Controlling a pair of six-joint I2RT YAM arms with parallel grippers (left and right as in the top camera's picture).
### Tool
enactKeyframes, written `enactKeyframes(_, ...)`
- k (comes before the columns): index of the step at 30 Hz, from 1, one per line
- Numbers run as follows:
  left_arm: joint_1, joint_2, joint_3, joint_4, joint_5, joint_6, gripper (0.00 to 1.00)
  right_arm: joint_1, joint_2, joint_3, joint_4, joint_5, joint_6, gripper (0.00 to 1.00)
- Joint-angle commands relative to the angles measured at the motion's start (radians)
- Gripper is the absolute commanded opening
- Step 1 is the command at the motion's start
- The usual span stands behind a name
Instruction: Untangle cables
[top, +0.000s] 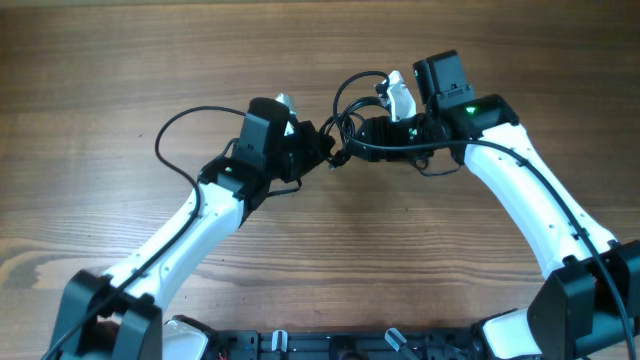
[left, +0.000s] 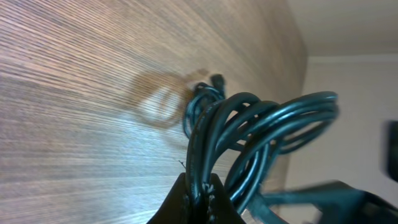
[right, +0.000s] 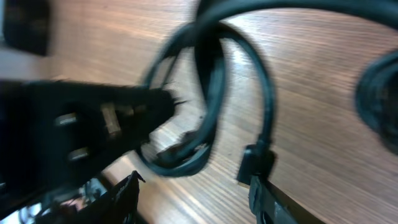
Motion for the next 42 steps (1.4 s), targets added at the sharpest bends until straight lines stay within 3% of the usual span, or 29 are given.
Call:
enactKeyframes(1, 0.004, -0.043, 0.013, 0.006, 0.064, -0.050, 0.04, 0.003, -0.011, 0.014, 0.027, 0.089, 0.041, 0.55)
enactKeyframes(6, 0.004, -0.043, 0.013, -0.023, 0.074, -0.050, 0.04, 0.003, -0.001, 0.014, 0.064, 0.083, 0.058, 0.42)
enactKeyframes(13, 0.003, -0.040, 0.013, -0.024, 0.066, -0.043, 0.04, 0.003, 0.000, 0.014, 0.050, 0.205, 0.054, 0.37)
enactKeyframes(18, -0.005, -0.038, 0.013, -0.035, 0.056, -0.042, 0.04, 0.003, 0.000, 0.014, 0.050, 0.179, 0.047, 0.36)
enactKeyframes(20, -0.005, -0.038, 0.013, -0.102, -0.012, -0.037, 0.04, 0.000, 0.000, 0.014, 0.033, 0.235, 0.039, 0.32)
enactKeyframes(23, -0.005, -0.038, 0.013, -0.124, -0.018, 0.035, 0.04, -0.037, -0.004, 0.066, -0.080, 0.289, -0.009, 0.36)
enactKeyframes(28, -0.005, -0.037, 0.013, -0.132, -0.026, 0.057, 0.04, -0.044, -0.019, 0.272, -0.230, 0.249, -0.031, 0.40)
enactKeyframes(31, -0.005, -0.037, 0.013, -0.119, -0.026, 0.050, 0.04, -0.032, -0.016, 0.292, -0.215, 0.063, -0.033, 0.41)
enactKeyframes(36, -0.005, -0.037, 0.013, -0.119, -0.041, 0.002, 0.04, 0.048, 0.032, 0.237, -0.190, 0.125, -0.003, 0.42)
enactKeyframes(42, -0.005, -0.037, 0.013, -0.108, -0.039, -0.029, 0.04, 0.060, 0.126, 0.177, -0.089, 0.048, 0.002, 0.41)
